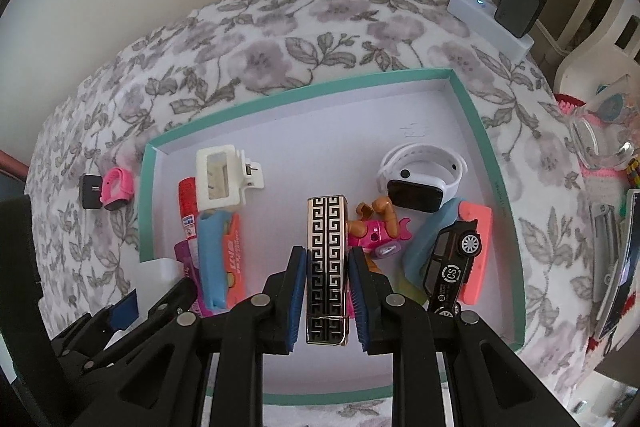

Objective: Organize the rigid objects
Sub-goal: 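Lower the charger and gold-patterned box into the tray and open both grippers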

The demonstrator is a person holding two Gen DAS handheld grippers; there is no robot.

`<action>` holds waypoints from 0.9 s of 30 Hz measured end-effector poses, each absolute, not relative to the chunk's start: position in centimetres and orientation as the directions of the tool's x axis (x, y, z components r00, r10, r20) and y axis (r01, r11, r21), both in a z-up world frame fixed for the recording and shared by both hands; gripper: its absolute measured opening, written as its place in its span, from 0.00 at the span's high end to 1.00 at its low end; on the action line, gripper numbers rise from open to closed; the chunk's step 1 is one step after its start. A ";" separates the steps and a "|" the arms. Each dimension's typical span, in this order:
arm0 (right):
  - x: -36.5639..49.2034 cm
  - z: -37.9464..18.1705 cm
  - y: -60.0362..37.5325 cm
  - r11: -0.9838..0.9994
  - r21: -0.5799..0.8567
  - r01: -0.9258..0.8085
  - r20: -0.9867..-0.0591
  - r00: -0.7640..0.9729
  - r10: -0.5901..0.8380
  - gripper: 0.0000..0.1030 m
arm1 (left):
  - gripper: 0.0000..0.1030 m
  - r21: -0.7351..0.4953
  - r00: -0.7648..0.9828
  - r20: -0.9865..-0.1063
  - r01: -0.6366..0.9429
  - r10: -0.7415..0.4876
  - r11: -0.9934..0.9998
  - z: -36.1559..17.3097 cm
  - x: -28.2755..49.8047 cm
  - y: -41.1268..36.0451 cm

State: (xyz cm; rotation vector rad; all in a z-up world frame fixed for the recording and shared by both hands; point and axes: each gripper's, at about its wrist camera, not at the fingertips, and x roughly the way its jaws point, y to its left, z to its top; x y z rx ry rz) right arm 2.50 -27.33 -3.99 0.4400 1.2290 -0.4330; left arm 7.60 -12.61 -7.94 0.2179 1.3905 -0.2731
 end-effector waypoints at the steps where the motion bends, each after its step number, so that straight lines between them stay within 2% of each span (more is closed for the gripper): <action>1: 2.5 -4.0 -27.3 0.838 0.086 0.540 -0.958 0.276 -0.080 0.77 | 0.56 -0.010 0.158 -0.985 0.315 -0.063 0.949 -8.0 7.6 -12.6; 11: 2.5 -3.6 -27.5 0.840 0.074 0.538 -0.957 0.276 -0.093 0.75 | 0.56 -0.001 0.194 -0.979 0.324 -0.067 0.946 -6.6 8.0 -12.5; 13: 2.5 -3.4 -27.4 0.841 0.066 0.536 -0.956 0.276 -0.101 0.70 | 0.56 0.001 0.201 -0.977 0.324 -0.068 0.946 -6.4 8.0 -12.4; 15: 2.6 -3.3 -27.4 0.844 0.062 0.534 -0.955 0.278 -0.106 0.60 | 0.56 0.000 0.206 -0.976 0.322 -0.070 0.947 -6.1 8.2 -12.4; 21: 2.7 -2.8 -27.1 0.851 0.051 0.523 -0.949 0.290 -0.121 0.47 | 0.49 -0.004 0.223 -0.972 0.302 -0.075 0.953 -5.3 8.7 -11.5; 25: 2.8 -2.7 -26.9 0.855 0.045 0.517 -0.947 0.294 -0.128 0.42 | 0.48 -0.003 0.227 -0.971 0.282 -0.069 0.959 -5.4 8.9 -11.4; 26: 2.9 -2.7 -26.9 0.856 0.042 0.515 -0.947 0.294 -0.130 0.40 | 0.44 -0.003 0.226 -0.972 0.276 -0.067 0.961 -5.5 9.1 -11.2; 27: 2.9 -2.8 -26.9 0.857 0.040 0.514 -0.947 0.294 -0.132 0.37 | 0.34 -0.003 0.226 -0.972 0.270 -0.066 0.963 -5.4 9.1 -11.1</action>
